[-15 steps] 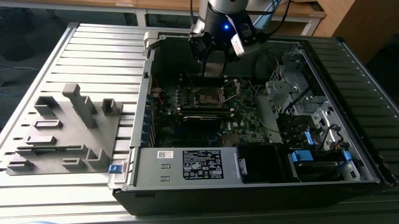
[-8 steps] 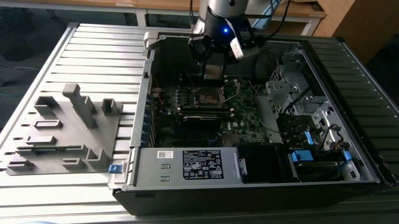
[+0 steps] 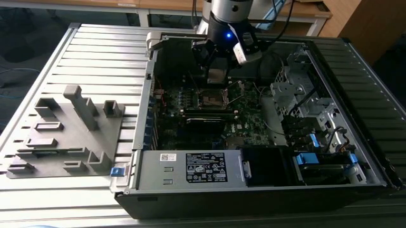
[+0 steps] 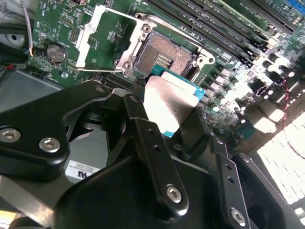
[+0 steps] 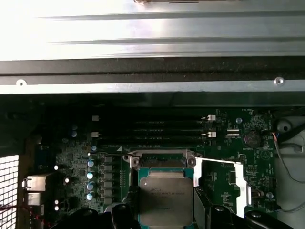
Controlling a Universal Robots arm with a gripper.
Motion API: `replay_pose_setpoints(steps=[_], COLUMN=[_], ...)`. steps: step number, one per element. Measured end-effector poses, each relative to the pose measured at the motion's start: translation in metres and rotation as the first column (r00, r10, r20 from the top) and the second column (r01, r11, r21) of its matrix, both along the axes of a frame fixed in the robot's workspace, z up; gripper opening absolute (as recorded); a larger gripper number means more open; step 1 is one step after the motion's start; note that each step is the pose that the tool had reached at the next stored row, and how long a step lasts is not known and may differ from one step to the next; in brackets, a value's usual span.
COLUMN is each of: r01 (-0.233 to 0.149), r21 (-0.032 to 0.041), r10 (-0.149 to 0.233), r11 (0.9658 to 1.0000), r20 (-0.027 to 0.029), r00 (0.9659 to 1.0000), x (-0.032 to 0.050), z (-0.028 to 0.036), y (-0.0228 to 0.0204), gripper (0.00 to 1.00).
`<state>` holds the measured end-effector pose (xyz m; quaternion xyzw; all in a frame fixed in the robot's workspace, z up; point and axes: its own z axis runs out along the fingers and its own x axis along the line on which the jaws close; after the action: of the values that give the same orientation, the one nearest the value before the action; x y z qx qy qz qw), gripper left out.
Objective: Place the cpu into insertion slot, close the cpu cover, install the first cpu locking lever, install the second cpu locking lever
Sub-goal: 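Place the cpu into insertion slot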
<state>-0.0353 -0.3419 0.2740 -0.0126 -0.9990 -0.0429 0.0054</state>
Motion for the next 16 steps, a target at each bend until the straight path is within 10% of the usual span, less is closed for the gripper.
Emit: replay_pose_setpoints(steps=[13,16], r01=[0.000,0.000], r21=[-0.0012,-0.0120], r10=[0.000,0.000], r11=[1.0000,0.9999], r20=[0.0000,-0.0001], r00=[1.0000,1.0000], x=[0.0000,-0.0001], z=[-0.0176,-0.0186], y=[-0.0001,-0.0001], gripper=[0.54,0.54])
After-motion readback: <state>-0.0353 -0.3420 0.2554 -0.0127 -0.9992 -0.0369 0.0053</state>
